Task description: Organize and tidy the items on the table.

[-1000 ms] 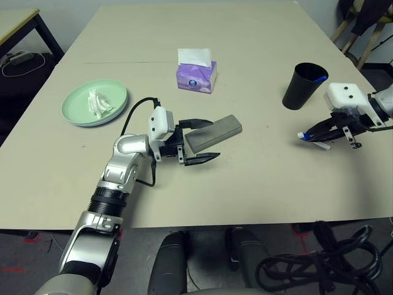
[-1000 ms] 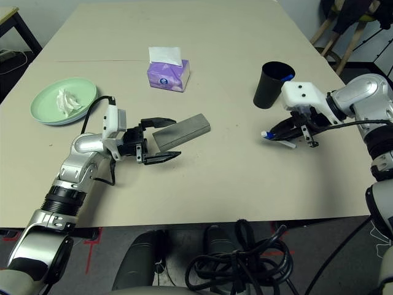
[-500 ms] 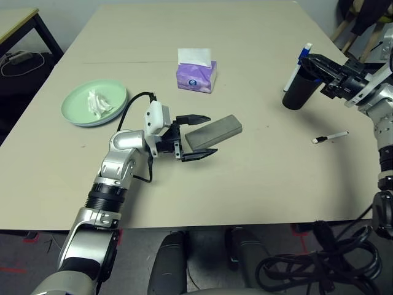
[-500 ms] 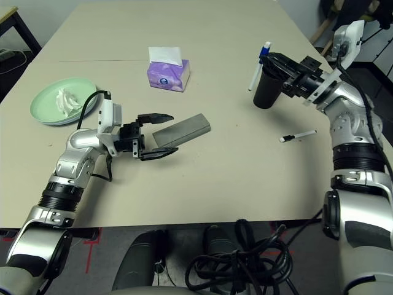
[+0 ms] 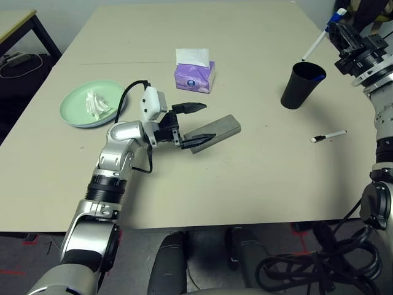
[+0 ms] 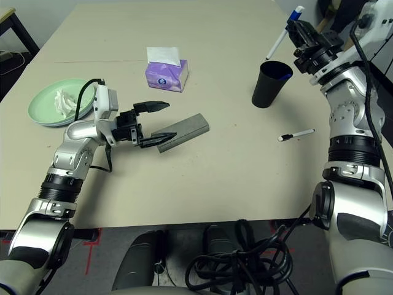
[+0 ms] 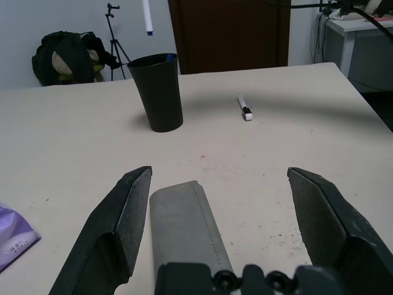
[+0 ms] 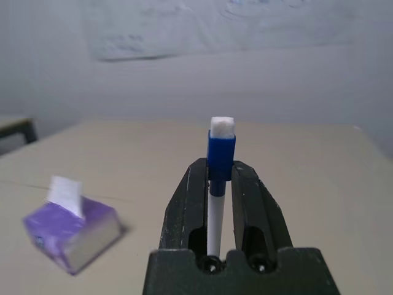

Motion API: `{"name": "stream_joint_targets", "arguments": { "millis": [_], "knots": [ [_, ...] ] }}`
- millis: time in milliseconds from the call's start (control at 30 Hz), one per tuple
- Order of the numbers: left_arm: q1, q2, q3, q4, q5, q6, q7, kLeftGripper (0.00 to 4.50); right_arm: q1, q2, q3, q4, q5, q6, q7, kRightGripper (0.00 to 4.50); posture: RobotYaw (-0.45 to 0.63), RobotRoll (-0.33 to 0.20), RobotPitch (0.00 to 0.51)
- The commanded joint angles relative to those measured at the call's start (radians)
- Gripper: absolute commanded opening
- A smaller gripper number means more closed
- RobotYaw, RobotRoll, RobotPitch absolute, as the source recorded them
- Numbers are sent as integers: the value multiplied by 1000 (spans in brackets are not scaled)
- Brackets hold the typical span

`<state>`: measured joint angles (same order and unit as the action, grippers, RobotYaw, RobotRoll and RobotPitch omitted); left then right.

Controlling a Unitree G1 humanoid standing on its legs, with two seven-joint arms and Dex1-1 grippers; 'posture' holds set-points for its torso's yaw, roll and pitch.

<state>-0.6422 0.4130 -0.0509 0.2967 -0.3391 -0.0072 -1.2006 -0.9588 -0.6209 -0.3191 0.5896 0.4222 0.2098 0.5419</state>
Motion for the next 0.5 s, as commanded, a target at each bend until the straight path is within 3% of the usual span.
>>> {"name": "stream_joint_targets", "arguments": {
  "millis": [33,500],
  "knots": [
    [0,1,0,17,-5,0,-9,4500,-33,-19,25,0,-41,64,-38,389,-32,0,116],
    [-9,8,8,19,-6,-2,-8,4500,-35,-14,36,17,-116,92,-86,389,-33,0,127]
  ]
}}
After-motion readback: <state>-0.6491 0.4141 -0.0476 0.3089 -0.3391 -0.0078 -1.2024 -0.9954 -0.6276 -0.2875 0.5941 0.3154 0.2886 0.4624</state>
